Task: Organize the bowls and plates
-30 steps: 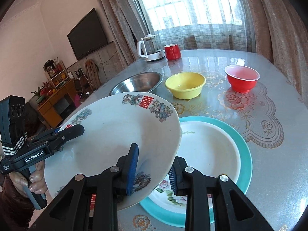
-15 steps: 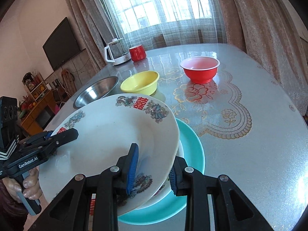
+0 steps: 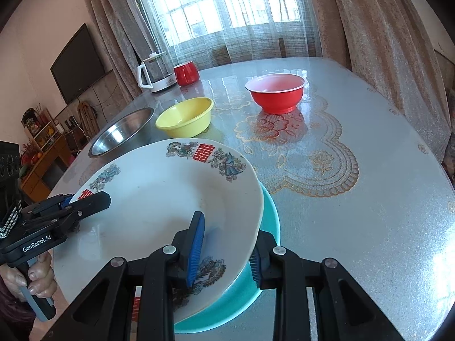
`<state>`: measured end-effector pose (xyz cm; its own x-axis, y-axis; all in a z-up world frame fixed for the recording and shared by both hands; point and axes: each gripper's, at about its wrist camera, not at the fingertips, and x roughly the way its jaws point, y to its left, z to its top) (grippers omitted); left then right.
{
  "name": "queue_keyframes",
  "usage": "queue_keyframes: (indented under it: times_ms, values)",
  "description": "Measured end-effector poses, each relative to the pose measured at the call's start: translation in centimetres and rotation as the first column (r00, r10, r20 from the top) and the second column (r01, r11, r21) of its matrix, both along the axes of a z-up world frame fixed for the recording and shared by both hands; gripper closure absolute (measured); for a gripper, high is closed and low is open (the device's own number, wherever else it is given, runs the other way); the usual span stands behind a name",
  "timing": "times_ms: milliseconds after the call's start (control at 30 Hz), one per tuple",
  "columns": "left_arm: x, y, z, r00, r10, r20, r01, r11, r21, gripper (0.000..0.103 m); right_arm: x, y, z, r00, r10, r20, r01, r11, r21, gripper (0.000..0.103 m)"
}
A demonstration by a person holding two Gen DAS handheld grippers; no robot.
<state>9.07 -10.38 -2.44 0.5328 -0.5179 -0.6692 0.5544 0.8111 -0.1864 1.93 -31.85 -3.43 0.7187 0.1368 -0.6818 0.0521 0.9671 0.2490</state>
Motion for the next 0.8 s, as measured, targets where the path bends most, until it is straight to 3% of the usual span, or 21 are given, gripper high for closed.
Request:
queue_keyframes:
  times_ms: [400,800]
  values:
    - [-0.2,-0.6,-2.0,1.0,0.0,-0.027,0.001,0.999,0.053,0.073,0.1,-0.1,-1.3,1.0,-0.014,-0.023,0.014,0.999,-0.036,0.074]
    - [-0.5,-0.8,-1.8,0.999,0.02,-0.028,-0.018,0.998,0.063,0.073,0.1,-0.4,-1.1,0.999,-0.014,-0.042,0.013,0.999,-0.032,0.073]
